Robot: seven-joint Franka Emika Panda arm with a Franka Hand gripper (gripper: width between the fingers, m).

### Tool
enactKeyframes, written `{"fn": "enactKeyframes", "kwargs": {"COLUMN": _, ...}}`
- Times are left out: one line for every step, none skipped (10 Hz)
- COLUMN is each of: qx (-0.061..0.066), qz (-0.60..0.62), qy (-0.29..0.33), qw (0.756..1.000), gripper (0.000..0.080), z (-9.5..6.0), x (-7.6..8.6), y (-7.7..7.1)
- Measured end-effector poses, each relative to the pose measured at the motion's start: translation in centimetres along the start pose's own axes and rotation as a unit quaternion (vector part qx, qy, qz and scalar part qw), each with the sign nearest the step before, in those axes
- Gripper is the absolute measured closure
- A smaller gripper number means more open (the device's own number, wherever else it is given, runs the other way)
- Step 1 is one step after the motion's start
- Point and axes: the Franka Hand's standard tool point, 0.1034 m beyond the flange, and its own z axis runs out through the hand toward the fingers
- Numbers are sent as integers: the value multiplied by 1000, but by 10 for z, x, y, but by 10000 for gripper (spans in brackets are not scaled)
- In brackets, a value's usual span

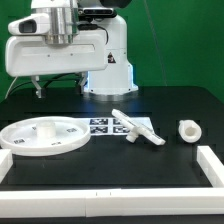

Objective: Assemble round table

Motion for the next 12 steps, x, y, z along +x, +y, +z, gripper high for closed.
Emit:
{"fn": "enactKeyframes", "kwargs": {"qx": 2, "qz": 1, "qy": -1, "qw": 1000, "gripper": 151, "z": 1, "x": -4, "y": 1}}
{"fn": "enactKeyframes", "kwargs": {"qx": 8, "qz": 14, "qy": -2, "qw": 1000, "gripper": 151, "z": 3, "x": -17, "y": 5}}
{"fn": "enactKeyframes", "kwargs": {"qx": 12, "qz": 11, "qy": -6, "qw": 1000, "gripper": 151, "z": 7, "x": -35, "y": 9}}
{"fn": "enactKeyframes", "kwargs": {"qx": 10, "qz": 9, "qy": -7, "qw": 1000, "gripper": 151, "z": 9, "x": -45, "y": 14}}
{"fn": "enactKeyframes", "kwargs": {"qx": 4, "qz": 12, "qy": -5, "qw": 1000, "gripper": 151, "z": 9, "x": -49, "y": 19}}
{"fn": "enactKeyframes", "kwargs": {"qx": 2, "qz": 11, "qy": -4, "qw": 1000, "gripper": 151, "z": 9, "x": -48, "y": 18}}
{"fn": "enactKeyframes", "kwargs": {"qx": 5, "qz": 19, "qy": -7, "qw": 1000, "gripper": 151, "z": 10, "x": -46, "y": 14}}
{"fn": "enactKeyframes", "kwargs": {"qx": 7, "qz": 21, "qy": -12, "qw": 1000, "gripper": 151, "z": 12, "x": -43, "y": 12}}
{"fn": "enactKeyframes", "kwargs": {"qx": 6, "qz": 20, "qy": -13, "qw": 1000, "gripper": 151, "z": 13, "x": -45, "y": 13}}
{"fn": "enactKeyframes", "kwargs": {"qx": 6, "qz": 21, "qy": -14, "qw": 1000, "gripper": 151, "z": 13, "x": -45, "y": 14}}
{"fn": "enactKeyframes", "kwargs": {"qx": 10, "qz": 23, "qy": -16, "qw": 1000, "gripper": 151, "z": 13, "x": -45, "y": 14}}
{"fn": "enactKeyframes", "kwargs": {"qx": 30, "qz": 40, "qy": -29, "qw": 998, "gripper": 151, "z": 11, "x": -42, "y": 19}}
